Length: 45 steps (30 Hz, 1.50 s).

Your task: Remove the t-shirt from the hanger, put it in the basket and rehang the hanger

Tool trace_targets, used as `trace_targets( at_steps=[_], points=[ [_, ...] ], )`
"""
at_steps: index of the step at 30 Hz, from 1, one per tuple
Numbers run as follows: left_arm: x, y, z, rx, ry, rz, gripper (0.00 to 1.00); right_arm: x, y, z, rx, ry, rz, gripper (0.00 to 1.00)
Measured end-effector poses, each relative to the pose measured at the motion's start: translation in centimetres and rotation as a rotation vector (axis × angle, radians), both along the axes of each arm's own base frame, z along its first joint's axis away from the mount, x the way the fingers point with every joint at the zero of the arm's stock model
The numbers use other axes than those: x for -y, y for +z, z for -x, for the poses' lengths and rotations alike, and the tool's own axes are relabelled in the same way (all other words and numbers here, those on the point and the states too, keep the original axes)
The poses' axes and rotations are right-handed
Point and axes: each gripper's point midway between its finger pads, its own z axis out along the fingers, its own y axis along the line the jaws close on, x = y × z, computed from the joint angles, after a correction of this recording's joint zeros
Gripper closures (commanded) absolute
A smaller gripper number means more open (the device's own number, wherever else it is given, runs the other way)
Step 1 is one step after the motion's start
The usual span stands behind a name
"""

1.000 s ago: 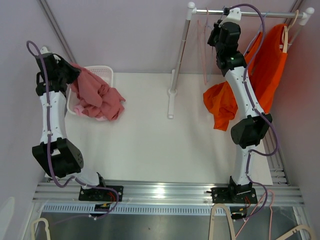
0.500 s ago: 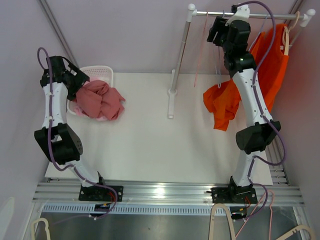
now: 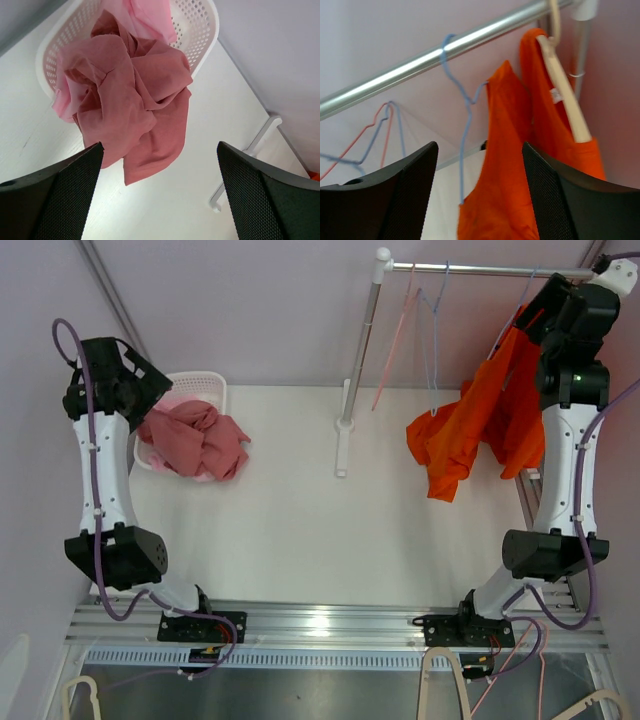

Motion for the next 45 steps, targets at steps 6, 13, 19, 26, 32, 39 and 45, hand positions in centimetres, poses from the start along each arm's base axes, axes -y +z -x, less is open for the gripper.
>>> trace_targets(
  at_steps=[6, 13, 19, 26, 32, 39, 45],
  points=[
    [1.0, 4.7, 1.1, 0.055, 0.014, -0.077, 0.01, 3.2, -2.6, -1.2, -0.053, -0.047, -0.042, 0.34],
    [11.5, 6.9, 3.1, 0.180, -0.304, -0.127, 0.00, 2.3, -6.5, -3.8, -0.131, 0.001, -0.076, 0.34],
    [18.9, 11.1, 8.1, 0.397, -0.574, -0.160, 0.01, 1.8, -6.3, -4.2, -0.117, 0.024, -0.079, 0.34],
    [22.7, 12.2, 9.1, 0.509, -0.656, -0.165, 0.00, 1.8, -5.6, -6.0, -0.083, 0.036, -0.079, 0.34],
    [25.8, 10.0, 6.5, 0.444, -0.688, -0.185, 0.01, 1.5, -8.3, -8.3, -0.122, 0.055, -0.096, 0.35],
    [27.8, 10.3, 5.5, 0.480, -0.691, -0.189, 0.00, 1.2, -9.1, -10.9, -0.108, 0.077, -0.095, 0.43],
    [28.7, 10.7, 5.0, 0.503, -0.699, -0.191, 0.01, 0.9, -7.9, -11.9, -0.054, 0.068, -0.058, 0.48]
  ],
)
